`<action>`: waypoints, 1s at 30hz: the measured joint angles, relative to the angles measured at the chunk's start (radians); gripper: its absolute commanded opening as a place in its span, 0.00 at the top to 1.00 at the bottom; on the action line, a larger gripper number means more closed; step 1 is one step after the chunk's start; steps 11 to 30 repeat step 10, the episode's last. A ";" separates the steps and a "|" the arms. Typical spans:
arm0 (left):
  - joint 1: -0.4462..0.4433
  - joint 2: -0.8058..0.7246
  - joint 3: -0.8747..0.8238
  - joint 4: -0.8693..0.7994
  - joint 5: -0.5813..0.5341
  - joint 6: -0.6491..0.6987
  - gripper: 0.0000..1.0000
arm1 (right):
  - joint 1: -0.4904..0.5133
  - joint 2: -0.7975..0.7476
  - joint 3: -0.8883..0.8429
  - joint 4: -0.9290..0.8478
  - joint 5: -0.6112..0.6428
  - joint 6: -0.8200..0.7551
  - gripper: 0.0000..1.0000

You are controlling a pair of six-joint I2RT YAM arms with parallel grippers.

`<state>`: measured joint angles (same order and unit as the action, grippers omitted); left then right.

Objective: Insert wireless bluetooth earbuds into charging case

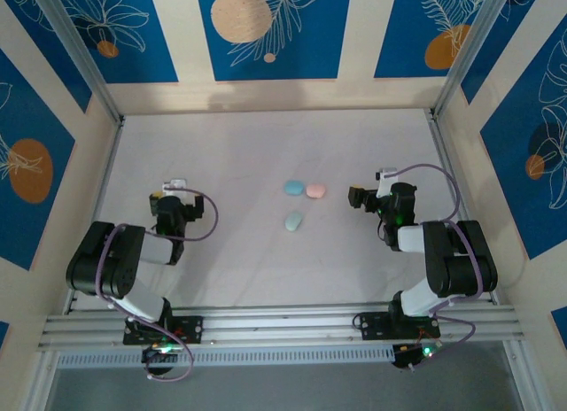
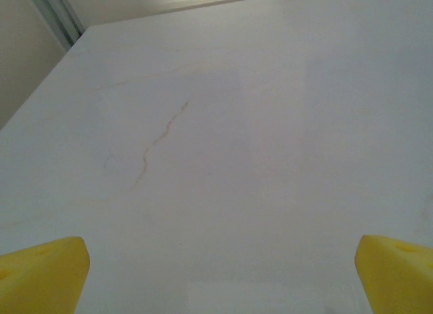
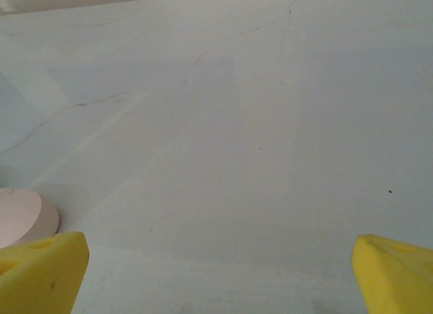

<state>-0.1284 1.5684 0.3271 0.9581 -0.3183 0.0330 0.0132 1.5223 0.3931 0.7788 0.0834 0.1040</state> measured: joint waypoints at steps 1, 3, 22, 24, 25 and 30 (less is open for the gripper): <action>0.006 -0.001 0.011 0.000 0.002 -0.002 0.00 | 0.000 0.000 0.000 0.000 0.003 0.000 0.01; 0.012 -0.002 0.021 0.002 0.005 -0.007 0.00 | 0.000 0.000 0.000 0.000 0.003 0.000 0.01; 0.013 -0.002 0.022 0.000 0.021 -0.007 0.00 | -0.008 0.000 0.000 -0.001 0.002 0.000 0.01; 0.013 -0.002 0.022 0.000 0.021 -0.007 0.00 | -0.008 0.000 0.000 -0.001 0.002 0.000 0.01; 0.013 -0.002 0.022 0.000 0.021 -0.007 0.00 | -0.008 0.000 0.000 -0.001 0.002 0.000 0.01; 0.013 -0.002 0.022 0.000 0.021 -0.007 0.00 | -0.008 0.000 0.000 -0.001 0.002 0.000 0.01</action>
